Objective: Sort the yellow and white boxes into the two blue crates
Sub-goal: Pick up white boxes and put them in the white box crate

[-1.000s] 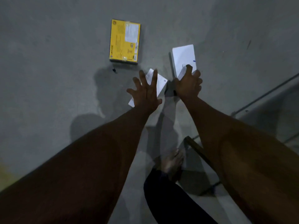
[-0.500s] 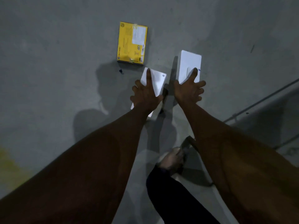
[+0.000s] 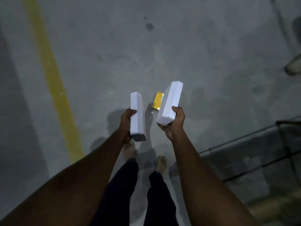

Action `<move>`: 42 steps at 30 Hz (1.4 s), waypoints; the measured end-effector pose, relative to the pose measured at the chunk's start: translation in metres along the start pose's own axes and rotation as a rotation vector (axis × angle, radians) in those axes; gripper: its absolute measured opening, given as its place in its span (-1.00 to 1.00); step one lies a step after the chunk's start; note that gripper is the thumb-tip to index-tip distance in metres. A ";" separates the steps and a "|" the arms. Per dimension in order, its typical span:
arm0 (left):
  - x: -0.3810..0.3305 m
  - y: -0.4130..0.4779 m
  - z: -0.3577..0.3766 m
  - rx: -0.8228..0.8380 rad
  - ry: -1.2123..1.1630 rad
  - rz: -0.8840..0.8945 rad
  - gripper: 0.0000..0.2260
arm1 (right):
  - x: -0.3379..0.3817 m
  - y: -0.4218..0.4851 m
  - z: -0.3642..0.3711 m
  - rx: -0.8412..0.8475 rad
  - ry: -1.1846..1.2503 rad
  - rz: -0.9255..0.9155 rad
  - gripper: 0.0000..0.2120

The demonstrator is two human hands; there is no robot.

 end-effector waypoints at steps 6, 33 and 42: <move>-0.105 -0.176 -0.037 -0.059 -0.111 0.135 -0.58 | 0.035 -0.160 0.104 0.256 -0.051 -0.015 -0.47; 0.028 -0.638 -0.346 -0.304 -1.222 0.978 -0.58 | -0.257 -0.586 0.246 1.235 -0.984 0.278 -0.08; 0.147 -0.800 -0.497 -0.643 -1.013 0.937 -0.67 | -0.478 -0.732 0.232 1.417 -1.066 0.610 -0.06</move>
Point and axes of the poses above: each hand's wrist, its own y-axis towards the middle knuckle, its own z-axis out of the palm, x = y × z, the point moved 7 cm from there along y, towards the middle knuckle
